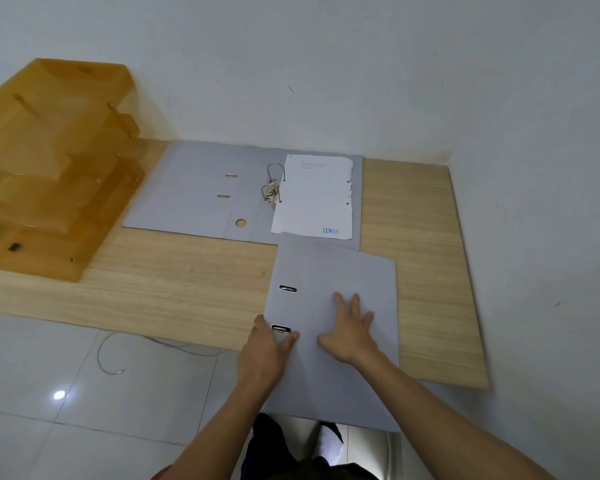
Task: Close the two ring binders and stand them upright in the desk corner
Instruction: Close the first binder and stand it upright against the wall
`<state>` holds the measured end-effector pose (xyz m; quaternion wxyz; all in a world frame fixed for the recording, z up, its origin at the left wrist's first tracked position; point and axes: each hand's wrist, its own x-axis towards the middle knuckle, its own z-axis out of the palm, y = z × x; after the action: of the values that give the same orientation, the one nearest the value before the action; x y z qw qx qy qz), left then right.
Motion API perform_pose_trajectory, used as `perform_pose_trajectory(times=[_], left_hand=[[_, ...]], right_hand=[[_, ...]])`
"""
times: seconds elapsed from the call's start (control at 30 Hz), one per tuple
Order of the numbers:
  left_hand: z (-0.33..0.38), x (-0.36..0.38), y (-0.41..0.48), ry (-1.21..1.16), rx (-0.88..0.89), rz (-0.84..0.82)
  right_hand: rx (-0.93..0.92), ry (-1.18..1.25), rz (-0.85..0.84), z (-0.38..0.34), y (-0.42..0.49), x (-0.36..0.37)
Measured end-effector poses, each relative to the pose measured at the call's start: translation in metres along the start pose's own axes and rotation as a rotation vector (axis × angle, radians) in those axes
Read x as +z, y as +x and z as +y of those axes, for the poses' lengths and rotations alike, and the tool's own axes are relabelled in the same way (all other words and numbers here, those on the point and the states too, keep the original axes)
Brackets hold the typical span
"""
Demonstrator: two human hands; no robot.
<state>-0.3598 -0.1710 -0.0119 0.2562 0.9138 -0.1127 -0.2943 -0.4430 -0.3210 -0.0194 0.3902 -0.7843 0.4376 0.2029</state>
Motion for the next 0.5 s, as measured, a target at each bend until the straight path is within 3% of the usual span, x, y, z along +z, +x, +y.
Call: perform_pose_trajectory(times=[0.23, 0.37, 0.5], left_hand=[[-0.003, -0.008, 0.025, -0.353, -0.113, -0.078], [0.008, -0.022, 0.034, -0.642, -0.295, -0.271], [0.025, -0.024, 0.038, -0.861, -0.228, -0.546]], right_hand=[[0.015, 0.131, -0.031, -0.002, 0.003, -0.003], [0.031, 0.218, -0.026, 0.0, 0.001, -0.003], [0.074, 0.345, 0.054, -0.007, -0.002, -0.016]])
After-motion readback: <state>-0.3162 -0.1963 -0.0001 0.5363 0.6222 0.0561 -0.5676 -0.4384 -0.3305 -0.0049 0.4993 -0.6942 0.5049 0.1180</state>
